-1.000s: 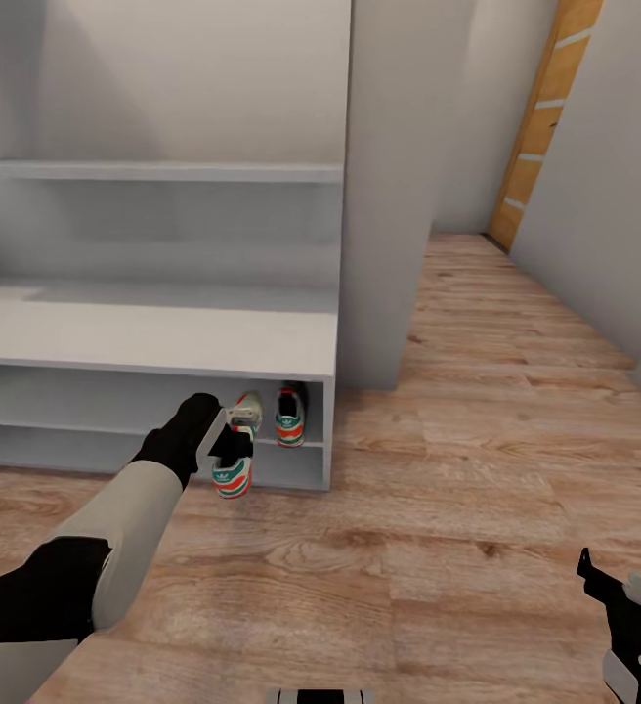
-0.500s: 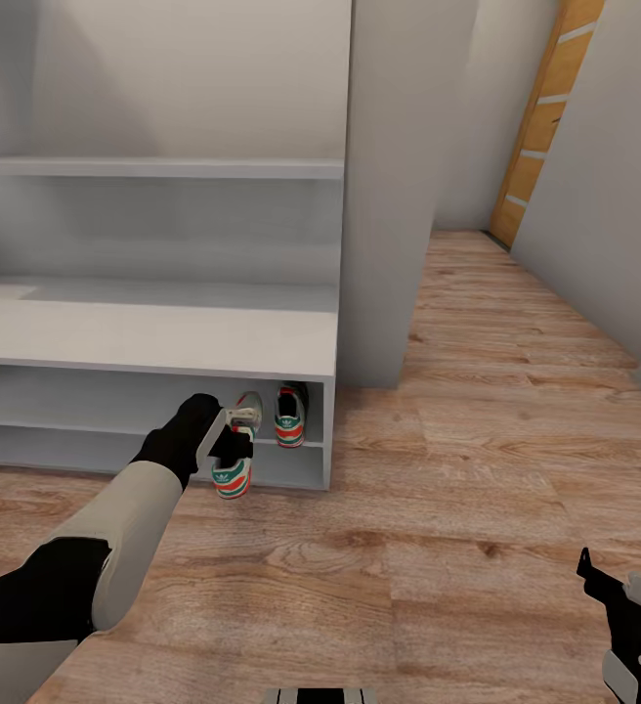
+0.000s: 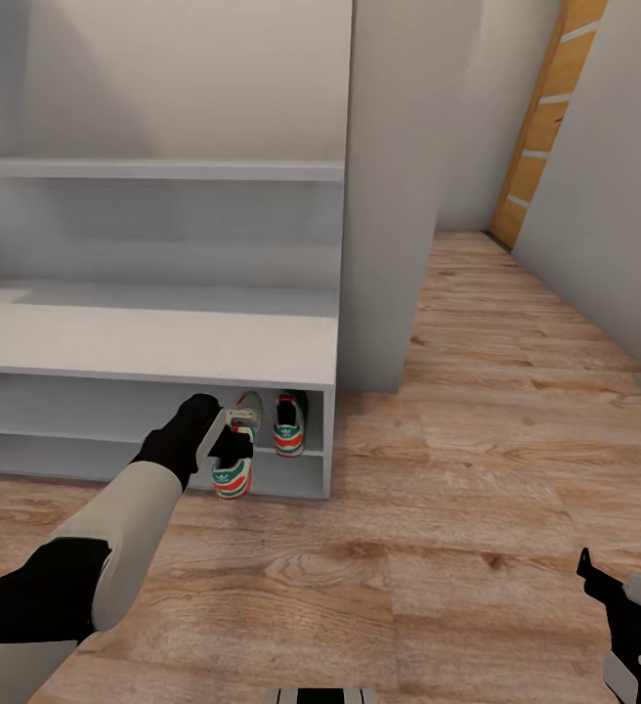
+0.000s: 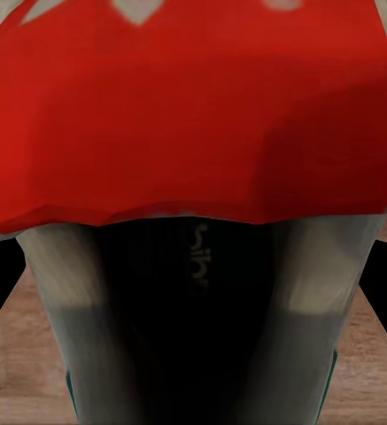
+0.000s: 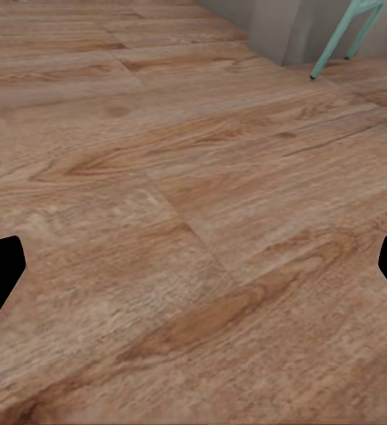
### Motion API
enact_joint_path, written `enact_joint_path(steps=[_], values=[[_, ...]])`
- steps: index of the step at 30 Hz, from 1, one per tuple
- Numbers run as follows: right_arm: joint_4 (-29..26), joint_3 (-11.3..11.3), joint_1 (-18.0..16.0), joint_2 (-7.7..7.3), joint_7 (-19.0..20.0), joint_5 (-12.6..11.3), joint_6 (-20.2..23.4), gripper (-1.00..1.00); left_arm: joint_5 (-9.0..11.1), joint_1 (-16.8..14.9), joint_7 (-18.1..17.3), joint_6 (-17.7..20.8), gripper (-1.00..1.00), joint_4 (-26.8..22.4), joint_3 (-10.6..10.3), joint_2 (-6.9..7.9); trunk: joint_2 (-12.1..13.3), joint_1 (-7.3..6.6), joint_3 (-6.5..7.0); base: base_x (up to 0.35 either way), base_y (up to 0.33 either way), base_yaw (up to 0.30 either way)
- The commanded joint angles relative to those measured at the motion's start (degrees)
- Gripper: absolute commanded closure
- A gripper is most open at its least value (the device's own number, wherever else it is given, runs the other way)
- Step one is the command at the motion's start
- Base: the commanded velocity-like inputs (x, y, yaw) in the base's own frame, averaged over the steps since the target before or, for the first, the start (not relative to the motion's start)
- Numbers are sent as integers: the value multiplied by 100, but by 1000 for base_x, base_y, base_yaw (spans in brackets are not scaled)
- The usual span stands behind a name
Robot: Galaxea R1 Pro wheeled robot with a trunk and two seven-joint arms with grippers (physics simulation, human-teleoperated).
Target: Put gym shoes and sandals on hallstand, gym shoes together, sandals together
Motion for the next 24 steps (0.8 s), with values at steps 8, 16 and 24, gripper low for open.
enact_joint_path(steps=[8, 16, 24], values=[[0, -2, 0, 0, 0, 0, 0, -100, -3, 0, 2, 0, 100, 0, -8, -1, -4, 8, -66, 24, 0, 0], [0, -1, -1, 0, 0, 0, 0, -100, -4, 0, 2, 0, 100, 3, -17, -1, -9, 18, -155, 1, 0, 0], [0, -1, 0, 0, 0, 0, 0, -100, -1, 4, 2, 0, 100, 0, -11, 3, -9, 18, -155, 0, 0, 0]])
